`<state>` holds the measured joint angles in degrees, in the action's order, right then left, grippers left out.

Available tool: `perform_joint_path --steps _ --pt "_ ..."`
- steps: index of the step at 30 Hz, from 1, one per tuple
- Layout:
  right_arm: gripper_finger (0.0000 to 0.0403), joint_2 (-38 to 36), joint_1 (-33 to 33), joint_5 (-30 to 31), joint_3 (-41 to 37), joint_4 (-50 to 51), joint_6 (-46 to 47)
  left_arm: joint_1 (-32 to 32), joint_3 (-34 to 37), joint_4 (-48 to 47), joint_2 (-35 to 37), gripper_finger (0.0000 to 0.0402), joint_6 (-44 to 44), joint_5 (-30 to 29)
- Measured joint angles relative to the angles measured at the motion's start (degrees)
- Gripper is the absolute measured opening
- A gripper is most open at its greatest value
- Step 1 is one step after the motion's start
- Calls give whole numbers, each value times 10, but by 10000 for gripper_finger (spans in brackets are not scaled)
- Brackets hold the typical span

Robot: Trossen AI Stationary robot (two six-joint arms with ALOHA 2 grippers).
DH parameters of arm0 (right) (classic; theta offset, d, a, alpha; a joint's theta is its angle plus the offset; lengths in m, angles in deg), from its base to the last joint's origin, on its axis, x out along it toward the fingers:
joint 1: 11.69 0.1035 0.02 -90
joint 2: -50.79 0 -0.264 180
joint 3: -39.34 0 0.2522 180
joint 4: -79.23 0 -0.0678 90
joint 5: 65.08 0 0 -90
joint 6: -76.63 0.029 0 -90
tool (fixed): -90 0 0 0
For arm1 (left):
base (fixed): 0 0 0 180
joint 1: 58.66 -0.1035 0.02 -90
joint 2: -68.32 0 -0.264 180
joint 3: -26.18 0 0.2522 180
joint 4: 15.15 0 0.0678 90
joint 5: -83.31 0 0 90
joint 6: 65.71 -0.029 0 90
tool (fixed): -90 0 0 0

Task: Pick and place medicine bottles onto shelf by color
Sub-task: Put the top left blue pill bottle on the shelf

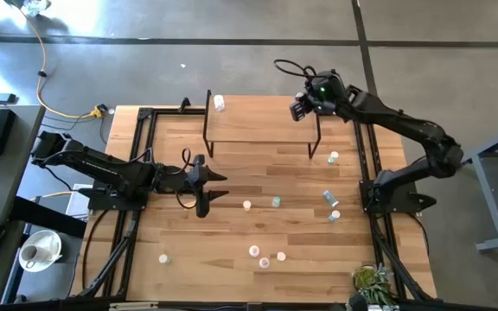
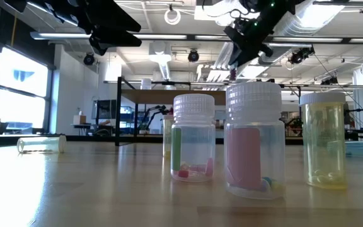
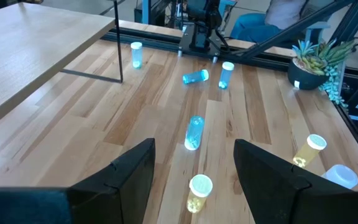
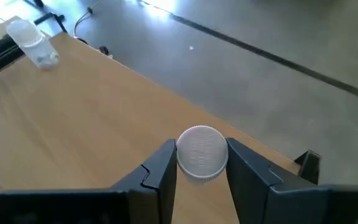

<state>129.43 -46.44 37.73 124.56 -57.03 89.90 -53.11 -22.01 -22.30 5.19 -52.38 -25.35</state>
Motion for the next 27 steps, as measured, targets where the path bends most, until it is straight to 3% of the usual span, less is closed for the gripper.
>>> perform_joint_path --steps 11,27 --pt "106 58 -26 -15 0 11 2 0 0 0 0 209 0 0" --pt "120 68 -29 -9 0 21 2 0 0 -1 0 209 0 0"
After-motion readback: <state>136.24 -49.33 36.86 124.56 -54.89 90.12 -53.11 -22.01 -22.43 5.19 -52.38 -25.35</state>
